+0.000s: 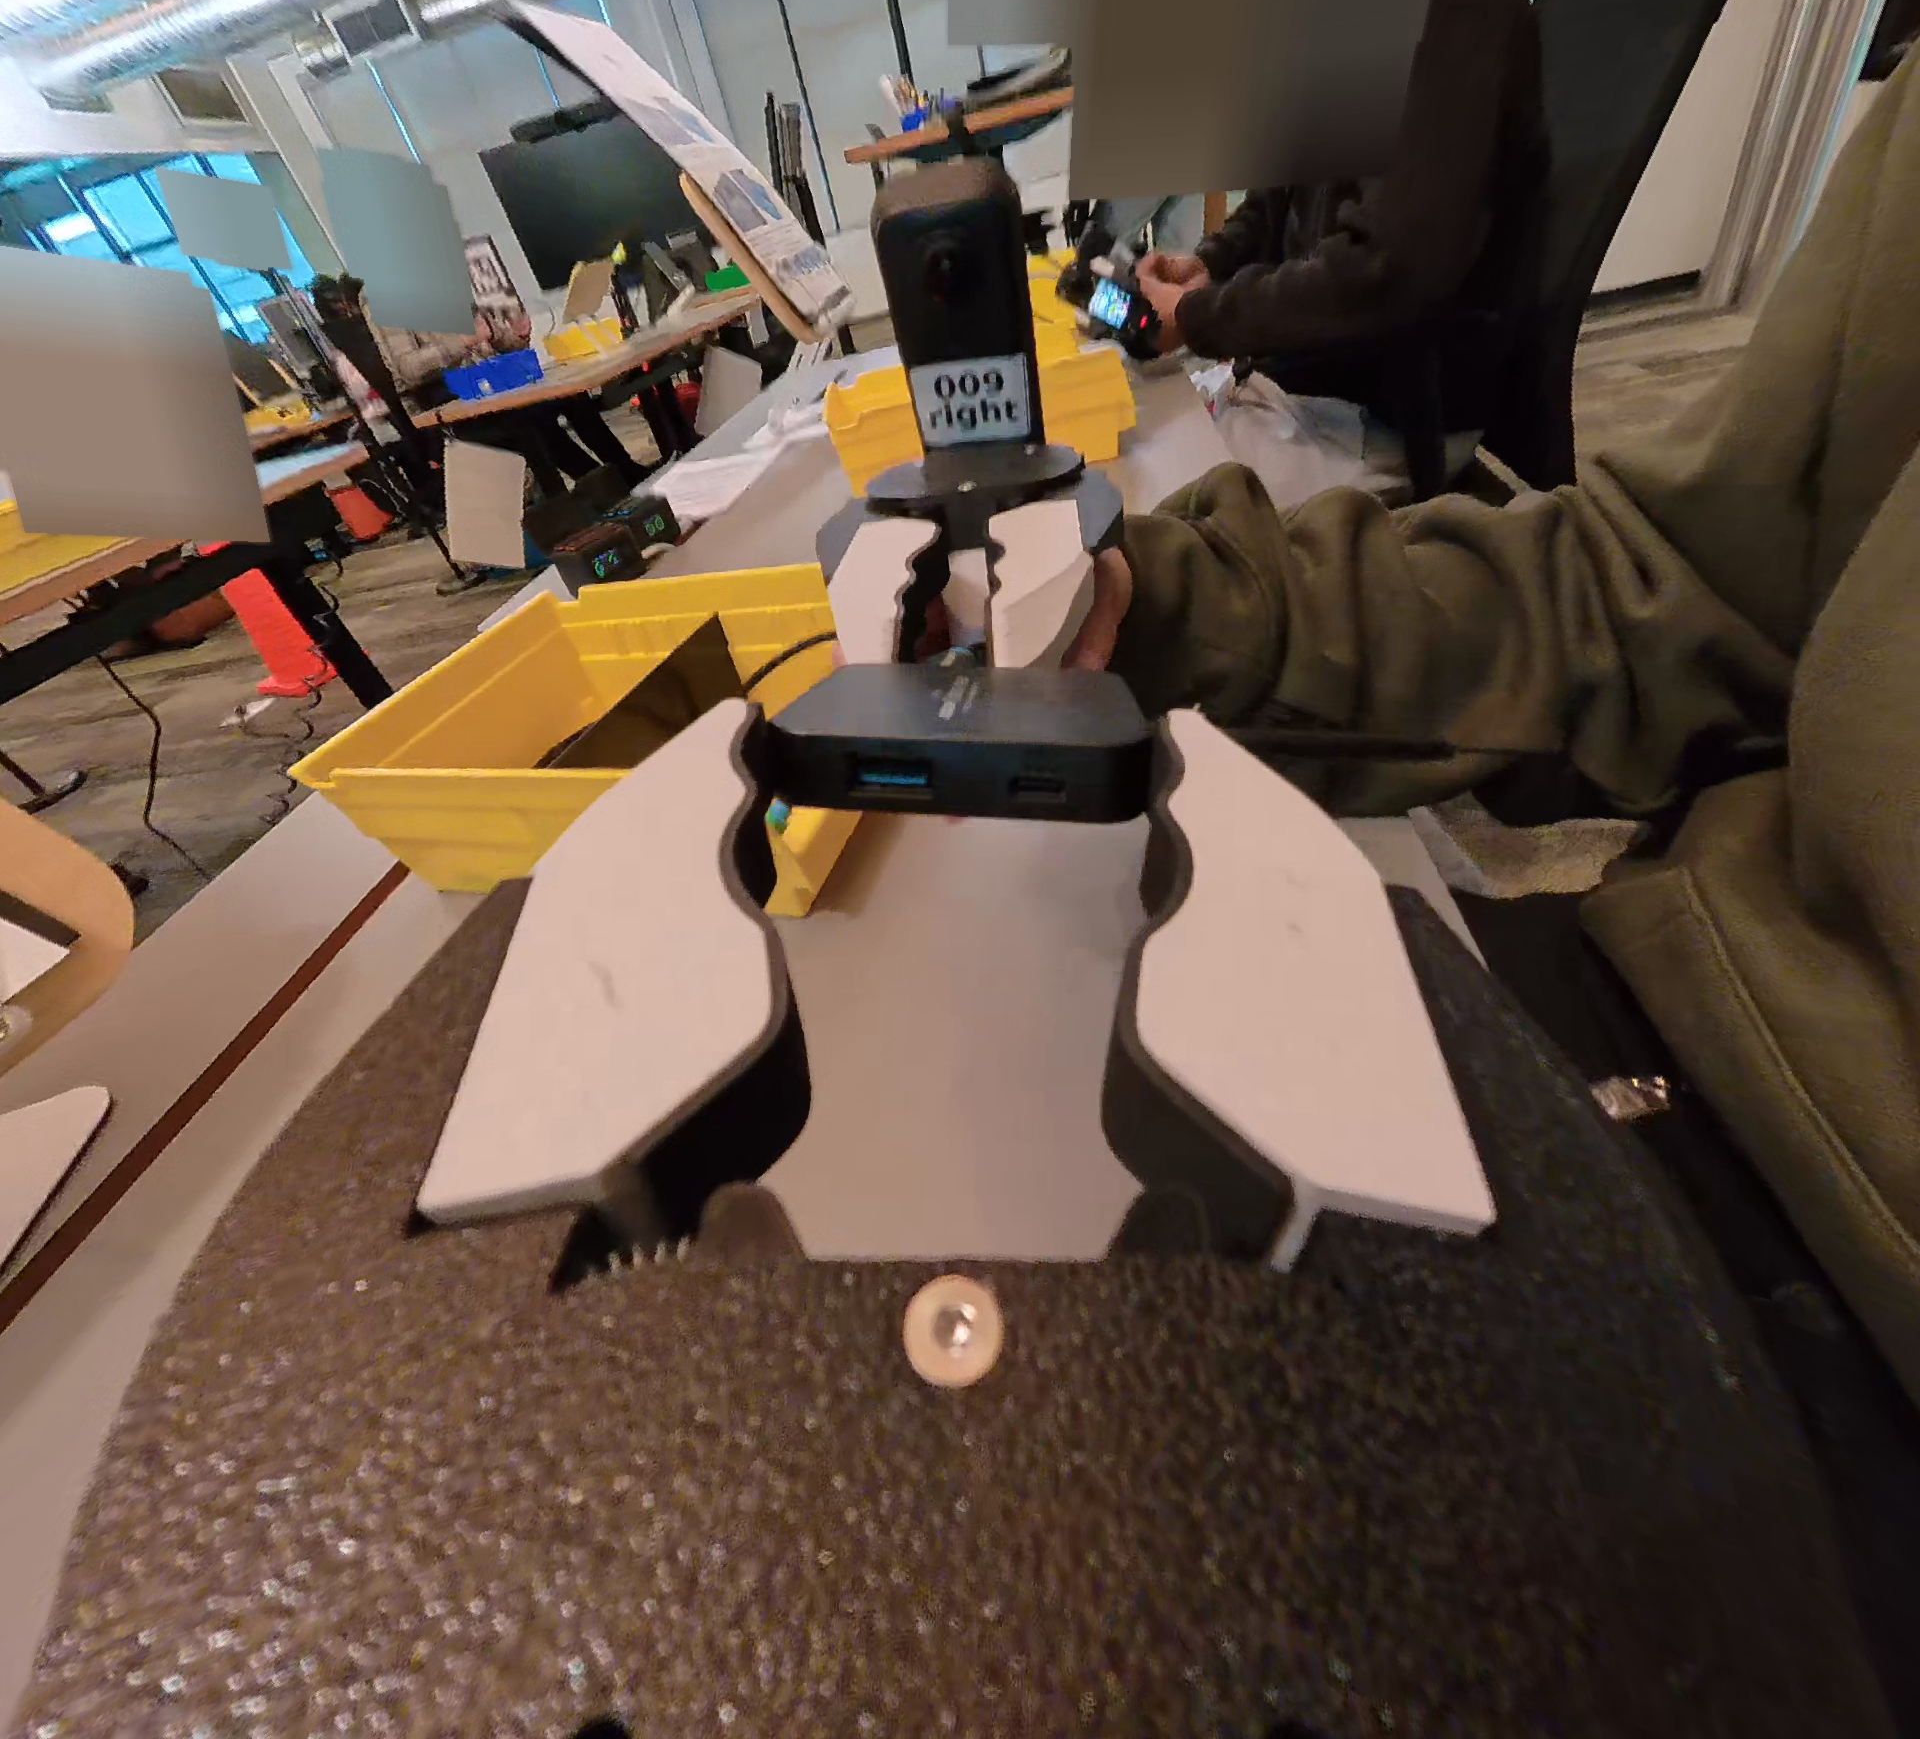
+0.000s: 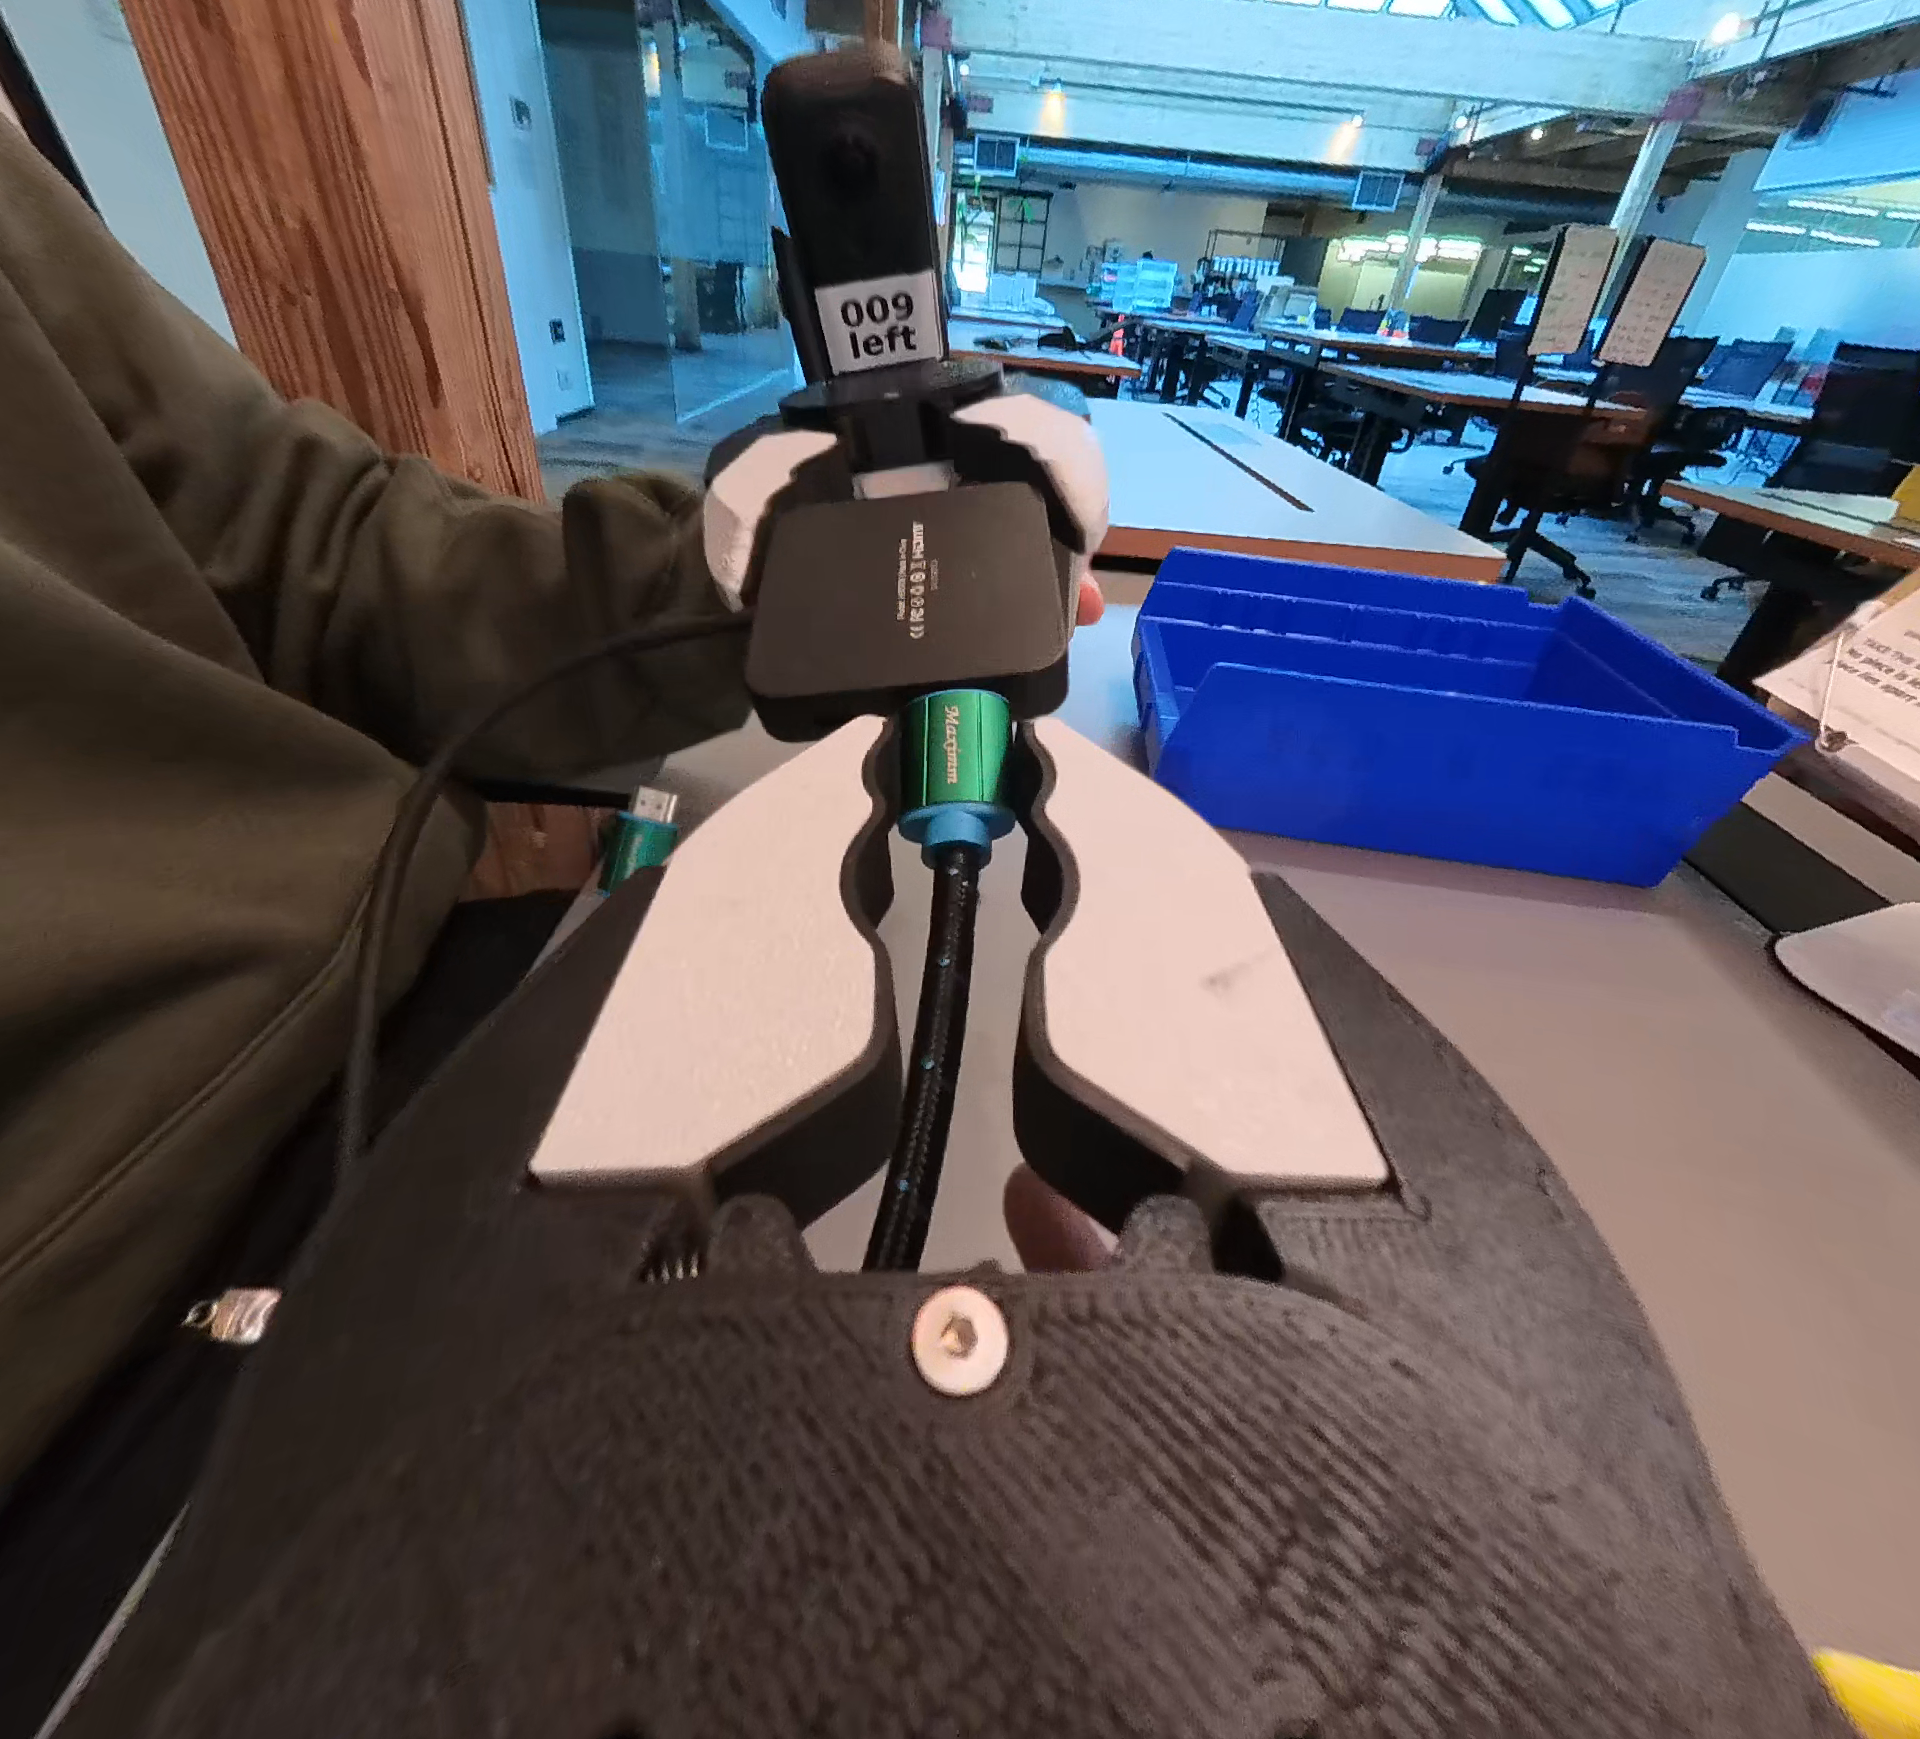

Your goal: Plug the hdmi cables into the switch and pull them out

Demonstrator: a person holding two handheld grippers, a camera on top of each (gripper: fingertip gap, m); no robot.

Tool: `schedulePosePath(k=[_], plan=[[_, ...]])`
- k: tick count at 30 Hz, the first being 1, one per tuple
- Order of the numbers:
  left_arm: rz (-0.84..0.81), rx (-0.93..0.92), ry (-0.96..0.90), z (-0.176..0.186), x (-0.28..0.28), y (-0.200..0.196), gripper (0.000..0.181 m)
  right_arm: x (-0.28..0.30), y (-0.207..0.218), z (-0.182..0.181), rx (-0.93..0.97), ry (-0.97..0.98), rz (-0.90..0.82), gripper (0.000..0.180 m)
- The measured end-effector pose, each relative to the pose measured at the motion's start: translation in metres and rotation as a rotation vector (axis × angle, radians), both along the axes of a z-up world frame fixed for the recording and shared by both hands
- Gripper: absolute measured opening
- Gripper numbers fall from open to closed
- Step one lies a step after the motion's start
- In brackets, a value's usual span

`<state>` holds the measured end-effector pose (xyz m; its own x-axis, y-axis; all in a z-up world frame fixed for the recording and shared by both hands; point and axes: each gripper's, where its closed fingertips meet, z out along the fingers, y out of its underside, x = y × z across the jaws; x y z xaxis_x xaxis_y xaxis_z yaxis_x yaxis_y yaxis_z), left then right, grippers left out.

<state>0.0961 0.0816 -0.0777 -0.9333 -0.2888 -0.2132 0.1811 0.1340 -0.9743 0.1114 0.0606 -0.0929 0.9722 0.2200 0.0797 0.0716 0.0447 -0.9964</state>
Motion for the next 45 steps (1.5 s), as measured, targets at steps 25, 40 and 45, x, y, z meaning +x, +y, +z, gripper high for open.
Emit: schedulePosePath(k=[25, 40, 45], plan=[[0.010, 0.324, -0.004, -0.039, -0.005, -0.003, 0.072, -0.007, -0.002, -0.007, -0.080, -0.084, 0.025, 0.018], [0.060, 0.265, -0.026, -0.016, -0.010, 0.028, 0.072, 0.022, -0.033, 0.007, -0.076, -0.128, -0.189, 0.037], [-0.028, 0.225, 0.005, -0.027, -0.013, 0.001, 0.071, -0.018, -0.005, 0.013, -0.016, -0.130, -0.032, 0.037]])
